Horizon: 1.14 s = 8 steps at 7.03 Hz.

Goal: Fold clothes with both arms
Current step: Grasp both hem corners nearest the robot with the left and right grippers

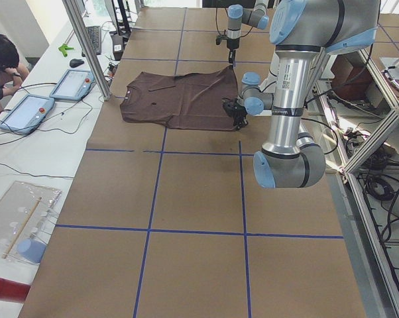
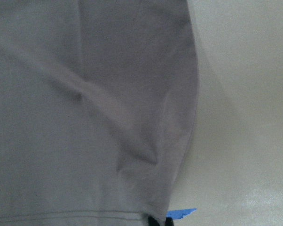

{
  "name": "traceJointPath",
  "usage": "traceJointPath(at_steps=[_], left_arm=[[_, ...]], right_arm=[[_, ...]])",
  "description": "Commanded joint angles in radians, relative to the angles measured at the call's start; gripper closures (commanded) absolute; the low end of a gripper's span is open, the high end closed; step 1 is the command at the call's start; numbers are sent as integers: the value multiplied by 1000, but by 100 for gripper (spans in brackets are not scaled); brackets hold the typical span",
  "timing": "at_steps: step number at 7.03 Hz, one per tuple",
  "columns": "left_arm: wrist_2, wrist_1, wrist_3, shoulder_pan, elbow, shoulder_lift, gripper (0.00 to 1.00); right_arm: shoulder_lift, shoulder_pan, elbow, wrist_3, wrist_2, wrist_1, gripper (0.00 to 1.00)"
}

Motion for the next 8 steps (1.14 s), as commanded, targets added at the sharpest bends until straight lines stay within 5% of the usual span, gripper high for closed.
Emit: traceJointPath(at_steps=[1, 3, 5, 8], left_arm=[[1, 5, 1, -1, -4, 1, 67], [1, 7, 1, -5, -12, 2, 100], [-2, 25, 4, -6, -39, 1, 100], [-12, 173, 23, 5, -230, 2, 100]], right_arm=[[1, 1, -1, 0, 3, 0, 100], [-1, 1, -2, 0, 3, 0, 100], [-1, 5, 2, 0, 6, 0, 100], [-66, 47, 89, 2, 120, 1, 100]])
